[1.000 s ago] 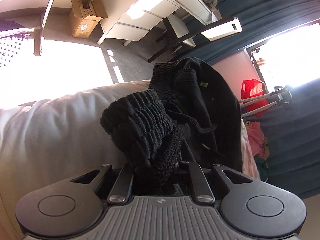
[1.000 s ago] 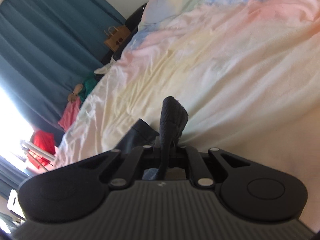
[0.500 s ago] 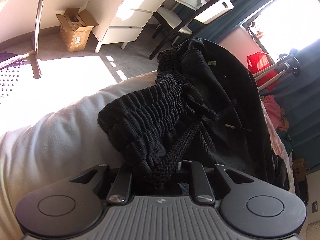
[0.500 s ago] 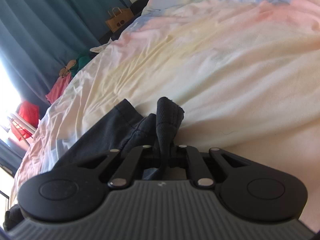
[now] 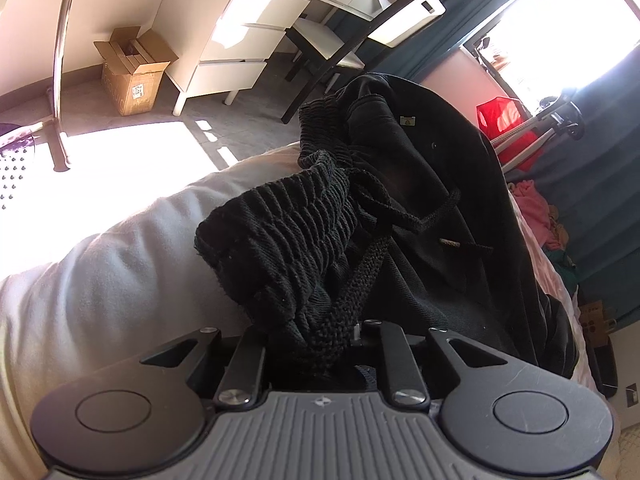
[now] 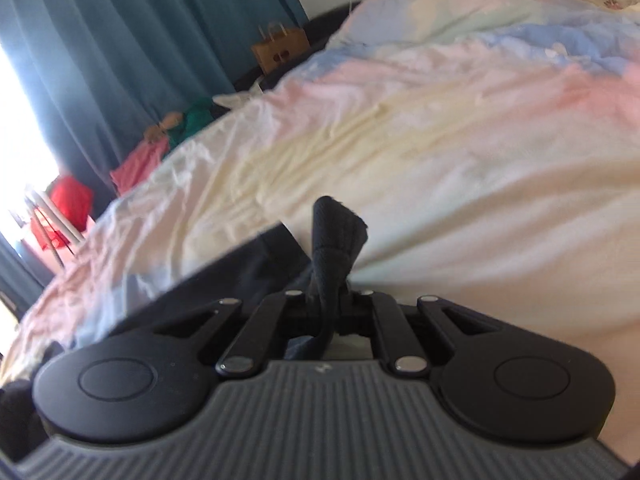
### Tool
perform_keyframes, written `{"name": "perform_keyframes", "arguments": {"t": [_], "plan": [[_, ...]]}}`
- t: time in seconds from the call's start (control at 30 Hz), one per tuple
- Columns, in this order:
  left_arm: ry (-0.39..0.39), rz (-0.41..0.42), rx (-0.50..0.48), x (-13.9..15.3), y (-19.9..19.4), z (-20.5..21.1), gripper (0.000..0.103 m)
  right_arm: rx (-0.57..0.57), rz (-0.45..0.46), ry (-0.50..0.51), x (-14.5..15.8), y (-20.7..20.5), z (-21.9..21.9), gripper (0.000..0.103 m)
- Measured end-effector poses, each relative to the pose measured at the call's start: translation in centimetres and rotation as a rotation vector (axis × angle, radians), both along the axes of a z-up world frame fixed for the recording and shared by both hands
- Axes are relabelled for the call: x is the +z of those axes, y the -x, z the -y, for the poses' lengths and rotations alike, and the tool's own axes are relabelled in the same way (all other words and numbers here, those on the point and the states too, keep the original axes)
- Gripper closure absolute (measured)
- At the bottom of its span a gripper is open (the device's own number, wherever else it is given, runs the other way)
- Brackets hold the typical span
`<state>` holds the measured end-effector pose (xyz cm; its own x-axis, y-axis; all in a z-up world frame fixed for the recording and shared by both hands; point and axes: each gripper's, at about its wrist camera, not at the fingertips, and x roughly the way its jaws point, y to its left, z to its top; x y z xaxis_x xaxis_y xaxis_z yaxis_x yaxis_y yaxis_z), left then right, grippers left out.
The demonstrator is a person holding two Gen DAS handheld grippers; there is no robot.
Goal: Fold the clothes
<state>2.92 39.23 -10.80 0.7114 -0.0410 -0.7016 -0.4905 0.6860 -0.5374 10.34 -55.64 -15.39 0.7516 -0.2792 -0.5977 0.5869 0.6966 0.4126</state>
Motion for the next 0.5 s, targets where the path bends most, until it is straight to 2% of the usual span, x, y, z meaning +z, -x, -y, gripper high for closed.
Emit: {"name": "perform_keyframes", "arguments": {"t": [0.03,0.1,0.3,0.33,0.43,0.47,0.5], "plan": [[-0.007,-0.006,0.002,-0.3,-0.2,0.1,0.085,0.019,-0.036,0.0,-0.9,-0.1,0.0,0.096],[-0.016,-0.004,0.0,-0.7,-0.3,0.2,0.084,0.032,-0.05,-0.02,-2.1,0.0,0.2,0.096],[-0.012,0.006,-0.011,-0.9,-0.3,0.1,0.08,0.001,-0.034,-0.04,-2.0,0.0,-0.3,0.092],[-0.009,0.002,-0.025,-0.8,-0.3,0.1,0.076,-0.003,-0.029,-0.046,-2.0,0.2,-0.3,0.091],[-0.012,-0.017,-0.069,-0.1,-0.5,0.4,0.051,-0.021,-0.018,-0.057,-1.5,0.9,-0.3,0.083],[-0.024,-0.026,-0.078,0.2,-0.5,0.6,0.039,-0.036,-0.011,-0.063,-1.3,1.2,-0.2,0.074],[-0.068,-0.046,-0.068,0.8,-0.4,1.0,0.032,-0.055,-0.005,-0.072,-1.0,1.5,-0.2,0.066]]}}
